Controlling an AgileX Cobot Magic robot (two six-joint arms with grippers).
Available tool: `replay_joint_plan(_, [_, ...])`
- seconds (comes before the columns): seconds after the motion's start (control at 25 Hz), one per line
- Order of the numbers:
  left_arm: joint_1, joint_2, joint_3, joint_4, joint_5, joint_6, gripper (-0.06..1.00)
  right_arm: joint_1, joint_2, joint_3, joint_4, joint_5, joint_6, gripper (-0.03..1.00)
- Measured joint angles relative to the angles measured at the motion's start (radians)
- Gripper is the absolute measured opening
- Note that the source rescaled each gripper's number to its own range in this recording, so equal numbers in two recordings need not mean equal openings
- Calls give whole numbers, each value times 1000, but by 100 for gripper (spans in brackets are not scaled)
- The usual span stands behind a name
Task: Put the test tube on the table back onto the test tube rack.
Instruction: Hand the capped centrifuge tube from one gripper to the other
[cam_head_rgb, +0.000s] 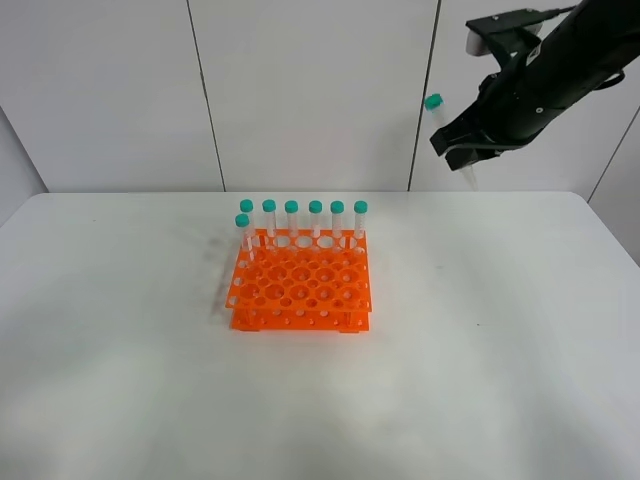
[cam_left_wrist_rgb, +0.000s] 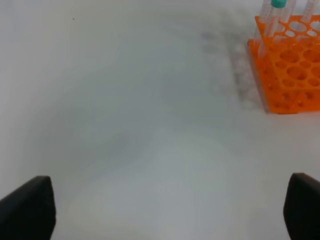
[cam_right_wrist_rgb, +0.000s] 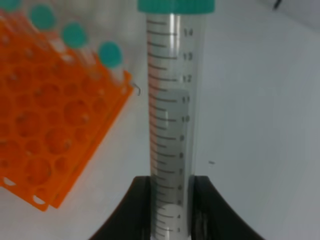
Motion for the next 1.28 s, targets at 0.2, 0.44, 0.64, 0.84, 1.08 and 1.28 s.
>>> replay_joint_plan(0.2, [0,0,0,0,0,0,100,19,-198,316,-89,-327,-33,3])
replay_joint_plan(0.44, [0,0,0,0,0,0,100,66,-453,767,105,-736,-172,3])
replay_joint_plan(0.64, [0,0,0,0,0,0,100,250,-642,904,198,-757,-190,3])
replay_joint_plan(0.84, [0,0,0,0,0,0,100,388,-792,959,225,-697,-150,3])
replay_joint_plan(1.08, [0,0,0,0,0,0,100,400,-898,962,168,-518,-141,3])
replay_joint_plan(1.28, [0,0,0,0,0,0,100,400,-1003,962,129,-406,-156,3])
